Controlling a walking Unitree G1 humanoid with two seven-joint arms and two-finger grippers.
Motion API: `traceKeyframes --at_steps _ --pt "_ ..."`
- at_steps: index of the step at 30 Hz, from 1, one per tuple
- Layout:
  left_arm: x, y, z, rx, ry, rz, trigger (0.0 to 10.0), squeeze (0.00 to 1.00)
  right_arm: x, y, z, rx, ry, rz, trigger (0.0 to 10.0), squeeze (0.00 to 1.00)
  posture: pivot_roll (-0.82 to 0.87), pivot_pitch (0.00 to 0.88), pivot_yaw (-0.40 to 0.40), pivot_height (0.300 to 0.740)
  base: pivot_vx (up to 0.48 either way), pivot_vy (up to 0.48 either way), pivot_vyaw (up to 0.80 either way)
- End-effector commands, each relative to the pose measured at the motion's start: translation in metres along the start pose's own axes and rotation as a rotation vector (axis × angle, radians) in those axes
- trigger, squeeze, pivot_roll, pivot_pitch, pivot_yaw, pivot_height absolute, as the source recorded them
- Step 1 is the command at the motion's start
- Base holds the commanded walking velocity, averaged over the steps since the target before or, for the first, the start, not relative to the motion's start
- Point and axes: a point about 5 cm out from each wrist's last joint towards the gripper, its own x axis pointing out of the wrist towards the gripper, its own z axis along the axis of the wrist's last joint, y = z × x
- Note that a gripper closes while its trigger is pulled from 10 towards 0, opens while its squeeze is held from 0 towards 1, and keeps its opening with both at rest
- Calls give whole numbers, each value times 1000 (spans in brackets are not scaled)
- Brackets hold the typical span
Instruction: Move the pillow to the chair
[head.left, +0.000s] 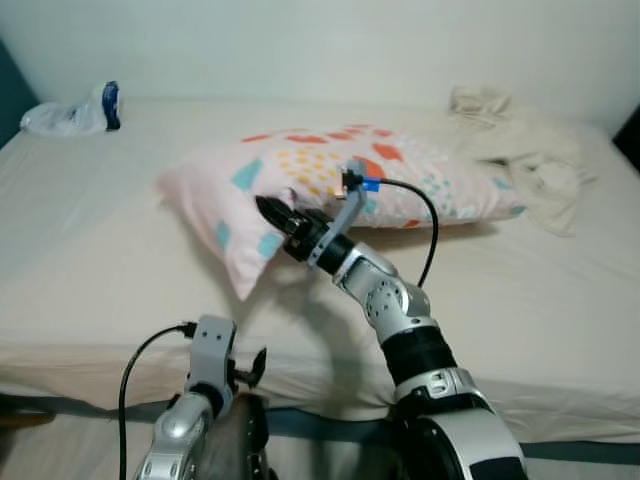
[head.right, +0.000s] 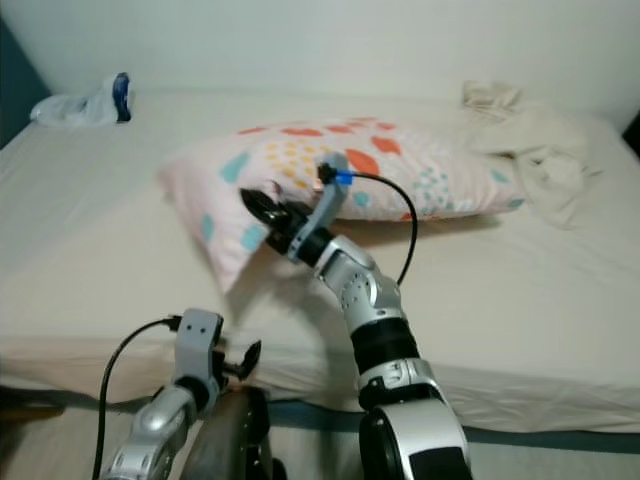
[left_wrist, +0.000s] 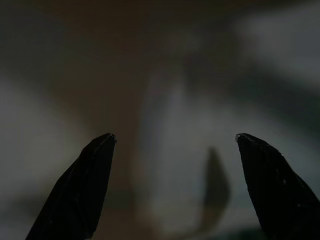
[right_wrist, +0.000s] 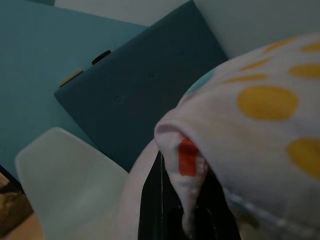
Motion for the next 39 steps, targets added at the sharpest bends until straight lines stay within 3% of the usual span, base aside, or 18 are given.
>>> traceKeyframes --at_steps 1,6,13,17,20,26,35,39 --pt "-5 4 -11 -25 29 31 10000 0 -2 19 -61 228 -9 6 0 0 71 0 9 570 0 0 0" --pt "-1 14 -12 -14 26 81 10000 0 -35 -18 -52 160 -2 -174 0 0 63 0 4 570 0 0 0" --pt "0 34 -12 35 40 216 10000 0 -56 -38 -43 139 -11 -295 0 0 74 0 -13 600 0 0 0" --pt "-5 51 -19 92 92 338 10000 0 -62 -45 -42 110 -4 -337 0 0 75 0 -20 620 0 0 0" --pt "-9 56 -22 78 99 368 10000 0 -64 -47 -42 112 -8 -346 0 0 75 0 -21 635 0 0 0" --pt "-11 56 -22 10 58 365 10000 0 -71 -51 -41 122 -26 -379 0 0 82 0 -32 670 0 0 0" --pt "-9 54 -20 23 40 353 10000 0 -74 -57 -35 118 -50 -407 0 0 89 0 -33 715 0 0 0" --pt "-12 54 -27 26 76 343 10000 0 -77 -61 -35 115 -51 -432 0 0 90 0 -34 735 0 0 0"
